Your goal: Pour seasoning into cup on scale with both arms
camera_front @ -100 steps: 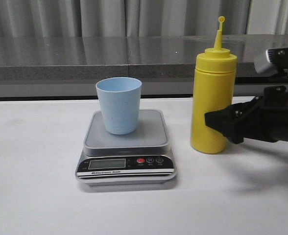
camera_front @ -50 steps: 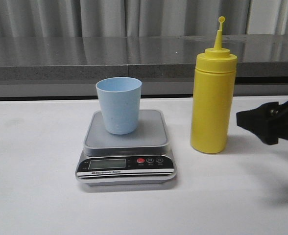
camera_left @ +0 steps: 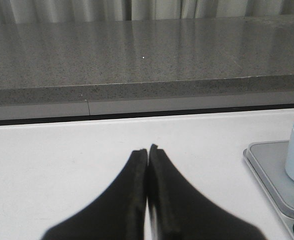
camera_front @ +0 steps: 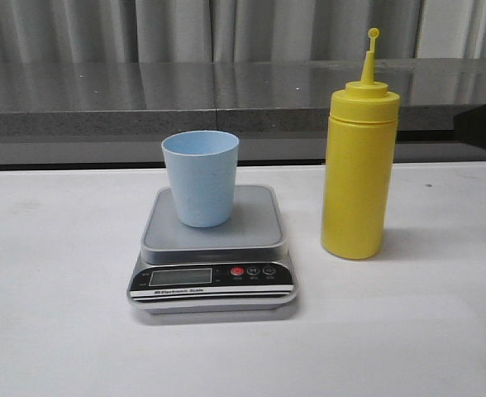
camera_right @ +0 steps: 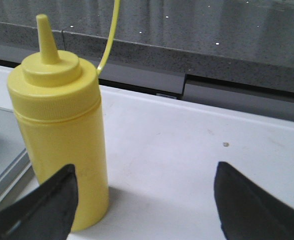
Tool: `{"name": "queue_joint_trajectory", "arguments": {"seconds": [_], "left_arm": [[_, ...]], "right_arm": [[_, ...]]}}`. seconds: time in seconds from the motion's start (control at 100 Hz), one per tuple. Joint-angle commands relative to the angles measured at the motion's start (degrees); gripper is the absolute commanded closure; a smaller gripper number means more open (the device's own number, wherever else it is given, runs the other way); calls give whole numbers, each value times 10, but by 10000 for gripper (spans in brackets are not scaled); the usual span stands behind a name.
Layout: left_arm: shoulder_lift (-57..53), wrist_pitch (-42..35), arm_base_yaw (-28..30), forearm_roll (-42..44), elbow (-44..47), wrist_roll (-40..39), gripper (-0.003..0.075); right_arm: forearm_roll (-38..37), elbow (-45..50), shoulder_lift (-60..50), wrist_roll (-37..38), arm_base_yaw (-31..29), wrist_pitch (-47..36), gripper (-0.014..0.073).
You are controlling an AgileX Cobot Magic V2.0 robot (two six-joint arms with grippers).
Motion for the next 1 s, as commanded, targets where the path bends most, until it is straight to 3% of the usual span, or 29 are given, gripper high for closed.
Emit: {"name": "queue_joint_trajectory", "arguments": {"seconds": [0.0,0.56,0.83,0.99], "left_arm": [[4,-51,0,-5,-14,-3,738],[4,-51,0,-5,-14,-3,738],[4,-51,0,-5,-14,-3,738],[4,-51,0,-5,-14,-3,738]], "right_arm": [[8,-9,-64,-5,-4,27,32],[56,-14,-359,-4,-3,342,32],[82,-14,-457,-4,-3,435,37],[117,-14,-492,-4,-3,469,154]]}}
